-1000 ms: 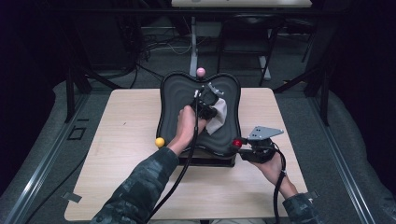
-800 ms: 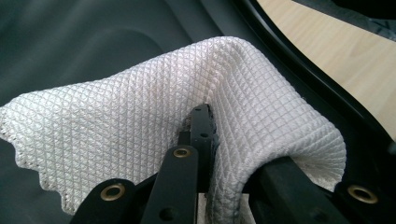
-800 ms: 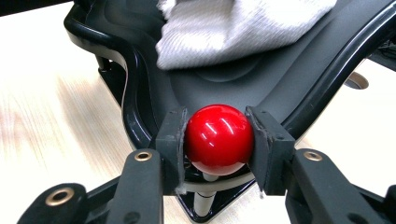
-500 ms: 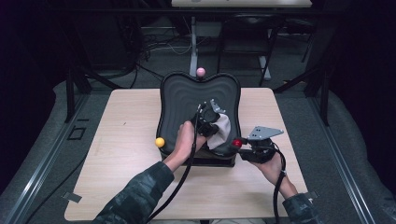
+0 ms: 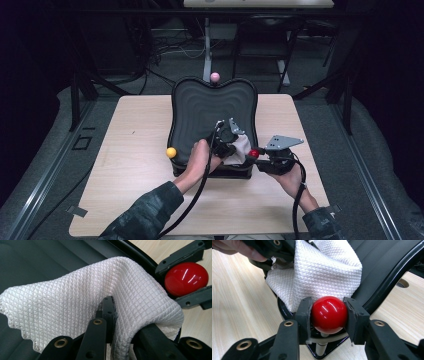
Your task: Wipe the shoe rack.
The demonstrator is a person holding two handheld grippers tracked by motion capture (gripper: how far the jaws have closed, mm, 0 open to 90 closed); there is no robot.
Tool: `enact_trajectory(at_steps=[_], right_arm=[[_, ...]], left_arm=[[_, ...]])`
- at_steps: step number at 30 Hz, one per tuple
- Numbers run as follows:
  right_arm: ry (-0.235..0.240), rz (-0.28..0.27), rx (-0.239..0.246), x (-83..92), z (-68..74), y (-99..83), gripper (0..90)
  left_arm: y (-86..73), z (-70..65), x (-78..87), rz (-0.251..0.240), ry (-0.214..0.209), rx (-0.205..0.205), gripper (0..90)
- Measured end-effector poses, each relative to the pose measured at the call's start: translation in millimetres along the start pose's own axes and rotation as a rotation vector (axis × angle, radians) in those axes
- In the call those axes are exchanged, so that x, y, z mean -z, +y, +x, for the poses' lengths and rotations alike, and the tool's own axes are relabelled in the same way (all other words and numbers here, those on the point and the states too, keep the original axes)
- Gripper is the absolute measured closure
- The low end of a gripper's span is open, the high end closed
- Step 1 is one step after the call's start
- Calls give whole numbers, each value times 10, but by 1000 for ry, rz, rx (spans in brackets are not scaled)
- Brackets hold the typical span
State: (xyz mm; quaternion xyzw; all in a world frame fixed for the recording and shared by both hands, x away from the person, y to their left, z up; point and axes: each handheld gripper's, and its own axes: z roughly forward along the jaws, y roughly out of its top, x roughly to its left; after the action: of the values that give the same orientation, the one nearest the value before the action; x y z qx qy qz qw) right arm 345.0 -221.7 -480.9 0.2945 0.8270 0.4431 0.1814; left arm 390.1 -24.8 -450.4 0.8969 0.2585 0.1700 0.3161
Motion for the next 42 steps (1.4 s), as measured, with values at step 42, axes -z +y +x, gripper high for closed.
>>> enact_trajectory(at_steps=[42], right_arm=[[7,-13,-8,0,-12,-17,598]], left_arm=[[1240,908,-271,-28,279,132,823]])
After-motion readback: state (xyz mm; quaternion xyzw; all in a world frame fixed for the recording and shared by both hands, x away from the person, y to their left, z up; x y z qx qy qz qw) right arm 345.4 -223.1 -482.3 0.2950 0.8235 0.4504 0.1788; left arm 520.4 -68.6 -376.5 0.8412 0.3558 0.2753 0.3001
